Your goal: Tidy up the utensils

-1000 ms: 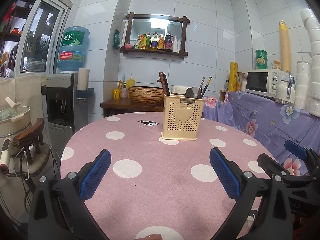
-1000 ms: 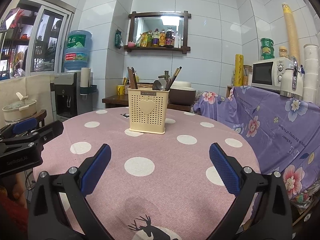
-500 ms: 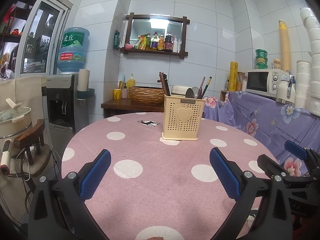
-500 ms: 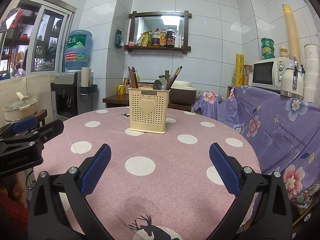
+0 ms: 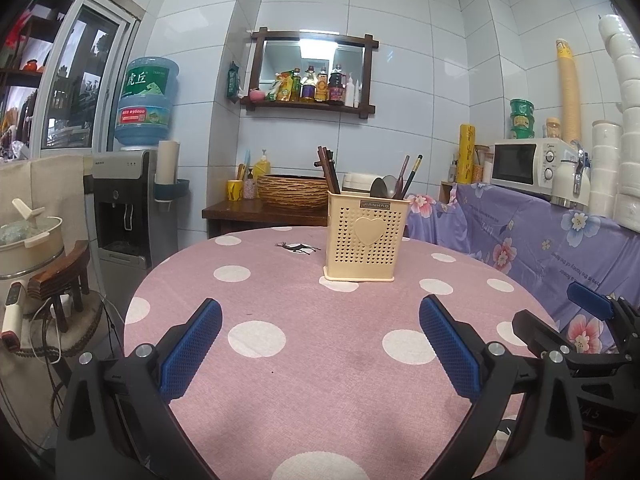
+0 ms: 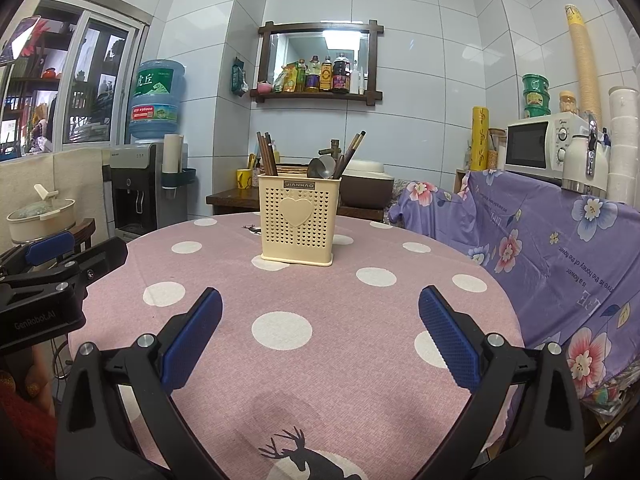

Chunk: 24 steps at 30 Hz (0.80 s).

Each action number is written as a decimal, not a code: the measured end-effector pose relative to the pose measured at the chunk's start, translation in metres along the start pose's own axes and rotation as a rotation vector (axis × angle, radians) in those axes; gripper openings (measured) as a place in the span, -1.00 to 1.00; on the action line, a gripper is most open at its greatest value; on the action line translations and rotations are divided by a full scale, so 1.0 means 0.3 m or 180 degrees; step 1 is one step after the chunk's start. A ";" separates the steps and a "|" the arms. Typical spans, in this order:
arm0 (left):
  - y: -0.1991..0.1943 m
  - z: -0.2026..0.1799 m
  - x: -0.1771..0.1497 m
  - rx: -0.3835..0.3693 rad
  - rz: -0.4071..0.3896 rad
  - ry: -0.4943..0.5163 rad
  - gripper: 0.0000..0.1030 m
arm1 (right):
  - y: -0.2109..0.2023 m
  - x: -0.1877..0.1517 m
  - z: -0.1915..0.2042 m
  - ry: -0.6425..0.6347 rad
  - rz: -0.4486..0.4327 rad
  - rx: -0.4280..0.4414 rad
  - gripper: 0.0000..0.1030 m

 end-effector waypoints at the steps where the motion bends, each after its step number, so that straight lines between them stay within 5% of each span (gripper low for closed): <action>1: -0.001 0.005 0.003 -0.0002 -0.0005 -0.0004 0.90 | 0.000 -0.001 0.000 0.0002 0.0002 0.0003 0.89; 24: 0.006 0.035 -0.002 -0.0002 0.0028 0.0016 0.90 | 0.000 -0.016 0.004 0.0010 0.0018 0.0007 0.89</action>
Point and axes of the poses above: each gripper's, at about its wrist camera, not at the fingertips, and y roughly the way its jaws point, z to its left, x to its top, the point moved 7 cm from there along y, roughly the way its jaws point, and after that the axes turned 15 degrees about -z, right-handed, at the moved point
